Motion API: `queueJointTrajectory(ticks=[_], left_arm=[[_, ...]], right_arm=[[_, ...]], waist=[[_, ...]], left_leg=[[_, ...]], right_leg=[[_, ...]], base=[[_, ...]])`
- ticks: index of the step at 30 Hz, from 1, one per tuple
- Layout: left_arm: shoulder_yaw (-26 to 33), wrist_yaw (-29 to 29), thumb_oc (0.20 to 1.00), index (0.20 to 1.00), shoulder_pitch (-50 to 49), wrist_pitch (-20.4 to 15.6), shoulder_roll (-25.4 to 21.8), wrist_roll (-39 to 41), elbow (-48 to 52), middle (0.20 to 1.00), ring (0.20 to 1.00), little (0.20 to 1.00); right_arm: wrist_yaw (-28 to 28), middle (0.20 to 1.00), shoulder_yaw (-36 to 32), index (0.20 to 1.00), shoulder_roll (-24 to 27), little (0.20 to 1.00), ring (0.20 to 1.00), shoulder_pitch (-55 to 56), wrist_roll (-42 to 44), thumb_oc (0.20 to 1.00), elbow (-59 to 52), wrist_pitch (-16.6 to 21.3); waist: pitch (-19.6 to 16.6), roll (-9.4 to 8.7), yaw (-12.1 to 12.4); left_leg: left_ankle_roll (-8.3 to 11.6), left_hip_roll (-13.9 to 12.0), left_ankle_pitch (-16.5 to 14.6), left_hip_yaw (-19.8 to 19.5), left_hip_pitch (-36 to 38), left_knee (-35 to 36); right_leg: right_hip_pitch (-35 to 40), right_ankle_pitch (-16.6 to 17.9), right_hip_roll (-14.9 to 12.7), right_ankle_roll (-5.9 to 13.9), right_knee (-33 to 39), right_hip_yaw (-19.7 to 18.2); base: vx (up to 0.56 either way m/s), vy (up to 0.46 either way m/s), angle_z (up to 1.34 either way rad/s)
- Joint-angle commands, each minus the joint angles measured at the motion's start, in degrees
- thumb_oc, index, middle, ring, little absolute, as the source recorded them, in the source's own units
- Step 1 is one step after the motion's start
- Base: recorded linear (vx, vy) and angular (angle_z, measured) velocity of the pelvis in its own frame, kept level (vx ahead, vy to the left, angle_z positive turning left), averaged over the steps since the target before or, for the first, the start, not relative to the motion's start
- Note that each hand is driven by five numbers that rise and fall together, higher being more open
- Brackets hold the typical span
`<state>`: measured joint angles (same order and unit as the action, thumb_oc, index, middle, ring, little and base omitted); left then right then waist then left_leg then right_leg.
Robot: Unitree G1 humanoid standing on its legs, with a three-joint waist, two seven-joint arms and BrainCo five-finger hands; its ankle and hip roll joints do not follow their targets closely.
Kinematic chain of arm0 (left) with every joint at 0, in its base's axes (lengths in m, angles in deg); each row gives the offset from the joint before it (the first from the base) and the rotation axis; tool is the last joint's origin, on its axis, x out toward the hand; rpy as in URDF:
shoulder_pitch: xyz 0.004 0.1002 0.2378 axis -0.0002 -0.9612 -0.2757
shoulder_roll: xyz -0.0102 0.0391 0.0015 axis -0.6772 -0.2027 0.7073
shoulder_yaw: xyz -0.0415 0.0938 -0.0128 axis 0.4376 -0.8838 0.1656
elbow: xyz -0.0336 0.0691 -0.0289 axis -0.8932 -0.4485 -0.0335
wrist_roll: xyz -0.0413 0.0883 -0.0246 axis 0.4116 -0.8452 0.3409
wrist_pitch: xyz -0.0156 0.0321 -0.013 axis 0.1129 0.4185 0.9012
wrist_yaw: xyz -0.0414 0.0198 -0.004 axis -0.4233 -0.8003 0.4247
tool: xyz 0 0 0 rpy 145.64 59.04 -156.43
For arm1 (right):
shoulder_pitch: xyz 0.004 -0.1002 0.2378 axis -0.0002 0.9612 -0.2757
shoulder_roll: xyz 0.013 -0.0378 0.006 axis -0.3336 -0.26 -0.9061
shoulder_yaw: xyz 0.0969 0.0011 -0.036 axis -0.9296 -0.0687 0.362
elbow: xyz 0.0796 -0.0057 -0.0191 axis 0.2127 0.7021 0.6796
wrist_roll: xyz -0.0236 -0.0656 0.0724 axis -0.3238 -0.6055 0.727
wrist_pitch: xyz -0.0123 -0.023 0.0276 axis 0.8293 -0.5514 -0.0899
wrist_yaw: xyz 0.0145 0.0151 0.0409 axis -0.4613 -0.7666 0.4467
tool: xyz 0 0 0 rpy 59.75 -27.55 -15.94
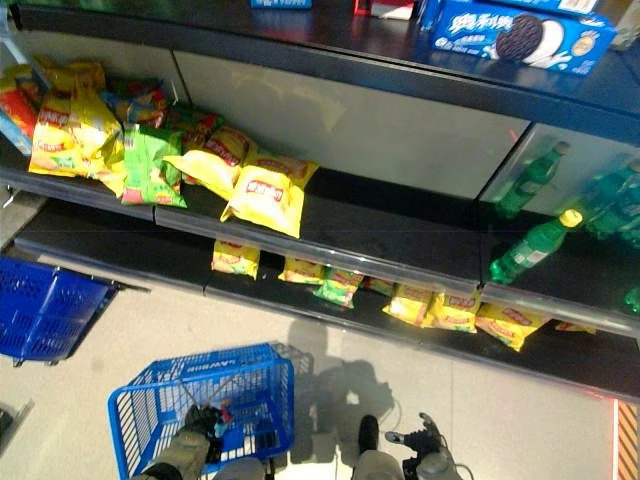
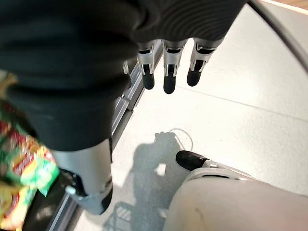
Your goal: Pick up the snacks into the basket
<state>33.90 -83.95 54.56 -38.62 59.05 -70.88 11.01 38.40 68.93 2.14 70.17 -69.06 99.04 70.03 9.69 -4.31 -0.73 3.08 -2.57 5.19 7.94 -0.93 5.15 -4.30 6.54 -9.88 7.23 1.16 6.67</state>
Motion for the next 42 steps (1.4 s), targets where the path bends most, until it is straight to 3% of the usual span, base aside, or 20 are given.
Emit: queueJointTrajectory(ticks=[1, 3, 7, 10, 11, 12, 14, 15, 16, 17, 21, 23, 27, 34, 35, 37, 38, 40, 41, 42], left_arm=[[-1.5, 0.1, 0.2, 0.2, 1.0, 1.7, -1.6, -7.6, -3.1, 0.2, 0.2, 0.2], [-0.8, -0.3, 0.2, 0.2, 1.1, 2.1, -2.2, -7.6, -3.9, 0.2, 0.2, 0.2], [0.1, -0.6, 0.2, 0.2, 2.2, 1.6, -2.8, -6.1, -3.1, 0.2, 0.2, 0.2], [1.0, -0.9, 0.2, 0.2, 1.8, 1.0, -3.3, -4.9, -1.9, 0.2, 0.2, 0.2], [1.3, -1.3, 0.2, 0.2, 1.3, 0.7, -2.9, -3.9, -1.2, 0.2, 0.2, 0.2], [1.5, -1.4, 0.2, 0.2, 0.7, 0.7, -2.4, -3.6, -1.1, 0.2, 0.2, 0.2], [0.9, -2.5, 0.2, 0.2, 0.1, -0.1, -0.2, -2.8, 0.7, 0.2, 0.2, 0.2], [0.9, -2.6, 0.2, 0.2, 0.1, -0.1, -0.2, -2.8, 0.7, 0.2, 0.2, 0.2], [-0.4, -3.0, 0.2, 0.2, 1.9, 0.0, 2.2, -2.7, 1.3, 0.2, 0.2, 0.2], [-2.1, -2.9, 0.2, 0.2, 2.5, 0.0, 3.2, -4.7, 2.1, 0.2, 0.2, 0.2], [-3.5, -3.3, 0.2, 0.2, -0.7, -0.6, 2.6, -8.4, 7.0, 0.2, 0.2, 0.2], [-0.8, -2.6, 0.2, 0.2, -1.9, -0.5, 3.0, -6.7, 6.0, 0.2, 0.2, 0.2], [0.9, -2.1, 0.2, 0.2, -2.4, 0.4, 3.5, -6.5, 2.9, 0.2, 0.2, 0.2], [4.5, -1.9, 0.2, 0.2, -3.4, 2.5, 4.4, -6.4, -2.6, 0.2, 0.2, 0.2], [4.7, -1.9, 0.2, 0.2, -3.4, 2.5, 4.0, -6.4, -2.3, 0.2, 0.2, 0.2], [3.9, -1.8, 0.2, 0.2, -3.0, 2.7, 3.4, -7.1, -1.2, 0.2, 0.2, 0.2], [2.9, -1.6, 0.2, 0.2, -2.6, 2.9, 3.0, -7.9, -0.7, 0.2, 0.2, 0.2], [1.8, -1.5, 0.2, 0.2, -2.3, 2.7, 2.6, -8.7, 0.0, 0.2, 0.2, 0.2], [1.4, -1.5, 0.2, 0.2, -1.8, 2.6, 2.3, -9.0, 0.5, 0.2, 0.2, 0.2], [1.4, -1.5, 0.2, 0.2, -1.8, 2.6, 2.3, -9.0, 0.5, 0.2, 0.2, 0.2]], right_arm=[[0.9, 1.0, 0.2, 1.0, 0.7, 1.0, 1.0, -2.6, 2.2, 1.0, -3.1, 1.8], [0.6, 1.0, -0.7, 1.0, 0.7, 1.0, 1.0, -2.4, 1.8, 1.0, -3.6, 1.8], [-0.3, 1.0, -2.7, 1.0, 1.8, 1.0, 1.0, -0.3, 3.3, 1.0, -14.0, 2.2], [-0.4, 1.0, -3.4, 1.0, 2.6, 1.0, 1.0, 1.5, 3.6, 1.0, -21.3, 2.8], [0.3, 1.0, -3.2, 1.0, 3.6, 1.0, 1.0, 2.2, 3.4, 1.0, -24.8, 3.3], [0.2, 1.0, -2.9, 1.0, 3.9, 1.0, 1.0, 2.4, 3.4, 1.0, -26.5, 3.5], [0.0, 1.0, -1.8, 1.0, 5.6, 1.0, 1.0, 2.1, 3.0, 1.0, -30.5, 4.4], [0.0, 1.0, -1.8, 1.0, 5.6, 1.0, 1.0, 2.1, 3.0, 1.0, -30.5, 4.4], [-0.9, 1.0, -2.4, 1.0, 8.2, 1.0, 1.0, 1.1, 1.4, 1.0, -34.3, 4.5], [-1.6, 1.0, -3.6, 1.0, 9.4, 1.0, 1.0, 1.5, 0.7, 1.0, -37.0, 5.0], [-0.1, 1.0, -2.6, 1.0, 11.7, 1.0, 1.0, 2.1, -0.3, 1.0, -41.5, 6.5], [1.1, 1.0, -4.5, 1.0, 12.7, 1.0, 1.0, 4.8, -2.0, 1.0, -46.9, 7.0], [0.5, 1.0, -6.5, 1.0, 11.6, 1.0, 1.0, 6.4, -1.2, 1.0, -49.8, 7.3], [-0.7, 1.0, -10.8, 1.0, 8.7, 1.0, 1.0, 9.8, -0.9, 1.0, -57.7, 8.5], [-0.8, 1.0, -11.0, 1.0, 8.4, 1.0, 1.0, 9.6, -1.2, 1.0, -58.3, 8.7], [-1.4, 1.0, -11.7, 1.0, 8.5, 1.0, 1.0, 8.5, -2.0, 1.0, -59.4, 8.7], [-1.8, 1.0, -12.1, 1.0, 8.3, 1.0, 1.0, 8.1, -2.1, 1.0, -59.8, 8.9], [-2.4, 1.0, -12.9, 1.0, 8.1, 1.0, 1.0, 8.0, -2.1, 1.0, -60.4, 8.9], [-3.3, 1.0, -13.7, 1.0, 8.3, 1.0, 1.0, 6.9, -2.8, 1.0, -60.6, 8.5], [-3.4, 1.0, -13.7, 1.0, 8.3, 1.0, 1.0, 6.9, -2.9, 1.0, -60.6, 8.5]], waist=[[2.2, 2.6, -0.4], [1.3, 2.65, 0.1], [-0.8, 2.41, -0.5], [-0.9, 2.73, -0.6], [-1.1, 3.56, -0.5], [-0.9, 3.87, -0.4], [0.0, 4.87, -0.3], [0.0, 4.89, -0.3], [1.5, 5.43, 0.0], [2.0, 5.0, -0.7], [1.8, 4.37, 0.7], [-0.2, 4.97, 0.8], [-1.3, 5.97, 0.8], [-2.8, 4.38, -0.8], [-2.3, 3.83, -0.8], [-0.4, 3.4, -1.2], [0.3, 3.71, -1.9], [0.4, 3.82, -2.5], [0.1, 3.85, -1.3], [0.2, 3.85, -1.4]], left_leg=[[-3.16, 1.7, -3.6, -0.2, 1.3, -0.2], [-1.9, -0.4, -3.4, 0.4, 1.9, -0.2], [0.07, -3.5, -2.6, 0.3, 2.2, -0.2], [1.52, -6.0, -1.8, 0.7, 2.7, -0.8], [2.68, -8.8, -0.4, 1.5, 2.3, -1.3], [3.27, -10.4, 0.8, 1.5, 1.8, -1.5], [4.07, -12.9, 5.9, 0.1, -0.9, -2.1], [4.08, -12.9, 5.9, 0.0, -1.0, -2.1], [4.48, -12.1, 9.5, -0.2, -4.9, -2.6], [3.92, -10.9, 9.5, 2.5, -6.0, -2.0], [0.31, -0.1, -1.6, -6.3, -5.7, -10.8], [-2.51, 5.6, -2.2, -3.0, -4.9, -7.6], [-3.63, 8.9, -1.0, -1.9, -4.1, -2.5], [-4.21, 7.2, -1.8, 1.7, 0.3, -0.2], [-4.38, 6.5, -2.4, 2.1, 0.9, -0.2], [-5.08, 5.3, -3.0, 2.6, 2.2, -0.2], [-4.92, 4.1, -2.6, 2.2, 2.2, -0.2], [-4.61, 3.8, -2.7, 1.0, 2.7, -0.2], [-3.52, 2.8, -3.0, 0.2, 2.7, -0.2], [-3.46, 2.8, -3.1, 0.0, 2.9, -0.2]], right_leg=[[-3.0, 0.8, 0.0, 3.22, -6.6, -1.1], [-1.4, 1.4, -2.7, 3.22, -7.0, -0.3], [0.2, 2.4, -5.9, 4.2, -8.4, -4.4], [1.4, -0.7, -5.8, 4.72, -9.3, -5.3], [2.3, -6.5, -4.1, 4.48, -9.0, -4.1], [2.7, -8.4, -2.8, 3.5, -8.8, -3.3], [3.4, -9.6, -0.3, 1.94, -7.8, -2.2], [3.5, -9.6, -0.3, 1.93, -7.8, -2.2], [4.5, -9.0, 1.1, 1.06, -4.5, -1.4], [5.7, -8.3, 1.4, 0.64, -2.4, 0.2], [5.0, -5.5, 3.1, -0.51, 0.6, -1.8], [6.2, -4.3, 6.0, -0.83, 2.6, -1.6], [6.6, -3.8, 8.6, -0.99, 3.4, -1.2], [5.0, -7.7, 10.8, -0.52, -6.8, 1.6], [2.8, -6.7, 10.7, 0.98, -11.4, 2.9], [-2.9, -2.6, 9.8, 7.05, -25.7, 4.1], [-5.7, -2.6, 10.3, 7.77, -29.8, 3.7], [-6.7, -4.5, 9.2, 6.05, -28.5, 1.7], [-5.4, -7.0, 4.1, 3.0, -22.0, 2.8], [-5.0, -7.2, 4.0, 2.98, -21.8, 3.0]], base=[[0.0, -0.195, -0.21], [-0.01, -0.273, -0.21], [-0.02, -0.344, -0.07], [-0.11, -0.37, -0.25], [-0.16, -0.429, -0.34], [-0.23, -0.614, -0.45], [-0.17, -0.519, -0.3], [-0.24, -0.508, -0.2], [-0.24, -0.494, -0.13], [-0.32, -0.662, 0.21], [-0.12, -0.365, 0.08], [0.09, -0.299, -0.83], [0.07, -0.136, -0.04], [0.09, -0.078, 0.09], [-0.01, -0.086, 0.17], [-0.03, -0.079, -0.03], [0.05, -0.077, 0.01], [0.13, -0.101, 0.48], [0.13, -0.121, 0.68], [0.11, -0.176, 0.73]])
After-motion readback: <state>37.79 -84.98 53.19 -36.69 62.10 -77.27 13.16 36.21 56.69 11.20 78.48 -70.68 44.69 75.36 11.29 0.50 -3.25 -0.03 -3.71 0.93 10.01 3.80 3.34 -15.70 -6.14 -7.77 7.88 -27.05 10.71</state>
